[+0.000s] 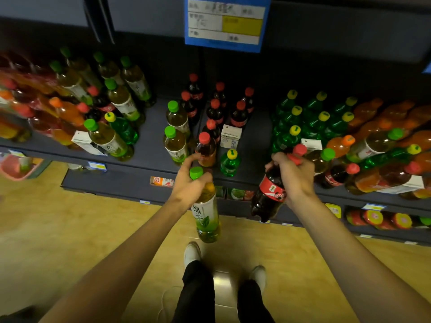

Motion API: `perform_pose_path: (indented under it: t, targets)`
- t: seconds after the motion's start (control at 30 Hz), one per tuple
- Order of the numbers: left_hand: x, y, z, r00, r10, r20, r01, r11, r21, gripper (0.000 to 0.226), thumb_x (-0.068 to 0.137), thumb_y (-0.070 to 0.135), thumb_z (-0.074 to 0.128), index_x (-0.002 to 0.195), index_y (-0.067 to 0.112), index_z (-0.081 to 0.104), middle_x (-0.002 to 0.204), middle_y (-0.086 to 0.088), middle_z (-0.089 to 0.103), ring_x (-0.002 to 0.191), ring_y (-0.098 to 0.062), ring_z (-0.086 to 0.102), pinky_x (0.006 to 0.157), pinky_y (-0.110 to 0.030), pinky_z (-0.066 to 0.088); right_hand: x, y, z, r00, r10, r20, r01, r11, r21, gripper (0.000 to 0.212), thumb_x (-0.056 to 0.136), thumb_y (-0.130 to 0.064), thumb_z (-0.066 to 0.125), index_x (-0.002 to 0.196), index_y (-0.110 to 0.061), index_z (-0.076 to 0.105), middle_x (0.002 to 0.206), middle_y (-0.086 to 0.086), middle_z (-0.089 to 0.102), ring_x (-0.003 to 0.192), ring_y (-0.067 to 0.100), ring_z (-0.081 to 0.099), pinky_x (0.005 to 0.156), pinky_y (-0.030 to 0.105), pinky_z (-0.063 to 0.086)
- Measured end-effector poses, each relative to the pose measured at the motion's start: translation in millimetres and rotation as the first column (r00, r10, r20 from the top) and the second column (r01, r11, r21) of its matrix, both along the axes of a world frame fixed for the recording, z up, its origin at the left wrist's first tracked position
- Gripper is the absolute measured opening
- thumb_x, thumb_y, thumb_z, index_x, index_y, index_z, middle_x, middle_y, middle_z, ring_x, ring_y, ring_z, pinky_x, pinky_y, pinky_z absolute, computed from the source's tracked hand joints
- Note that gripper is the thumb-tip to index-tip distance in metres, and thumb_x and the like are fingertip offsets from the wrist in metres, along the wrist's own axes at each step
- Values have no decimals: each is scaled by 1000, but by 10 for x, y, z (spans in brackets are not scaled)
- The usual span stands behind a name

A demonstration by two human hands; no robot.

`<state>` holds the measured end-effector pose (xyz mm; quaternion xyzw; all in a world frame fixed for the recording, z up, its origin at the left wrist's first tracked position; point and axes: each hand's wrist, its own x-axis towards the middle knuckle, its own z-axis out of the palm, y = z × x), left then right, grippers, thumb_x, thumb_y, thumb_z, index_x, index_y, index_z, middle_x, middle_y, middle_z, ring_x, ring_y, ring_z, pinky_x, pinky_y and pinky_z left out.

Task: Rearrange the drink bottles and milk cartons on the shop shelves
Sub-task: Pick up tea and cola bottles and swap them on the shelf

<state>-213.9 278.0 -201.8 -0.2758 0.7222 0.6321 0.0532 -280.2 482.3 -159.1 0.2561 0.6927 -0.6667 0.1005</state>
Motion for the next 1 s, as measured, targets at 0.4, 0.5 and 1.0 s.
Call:
perform_pose_path:
  t: [0.4, 0.5, 1.0]
  targets:
    - [233, -755, 40, 991, 133, -9, -133, 990, -54, 47, 86, 3, 63, 126, 26, 54, 96, 0, 61, 80, -18, 60, 67, -27, 51, 73, -625, -29, 998, 57, 28, -56, 998, -28, 37, 84, -13, 67, 47, -17, 68, 65, 8, 70, 79, 33, 68, 90, 54, 55]
    - [237, -838, 27, 990, 137, -23, -138, 989, -60, 50, 86, 3, 63, 128, 28, 53, 97, 1, 59, 82, -21, 60, 73, -34, 53, 102, -697, -11, 998, 57, 28, -56, 998, -38, 30, 85, -11, 67, 56, -17, 68, 63, 7, 70, 74, 28, 67, 90, 52, 55]
    - [-315, -644, 112, 978, -208, -13, 208, 977, 53, 84, 80, 10, 72, 149, 34, 30, 136, 3, 52, 128, -20, 51, 111, -40, 39, 116, -669, 13, 999, -37, -1, 37, 999, 2, 29, 85, -12, 66, 57, -13, 64, 63, 7, 69, 73, 30, 63, 85, 50, 55]
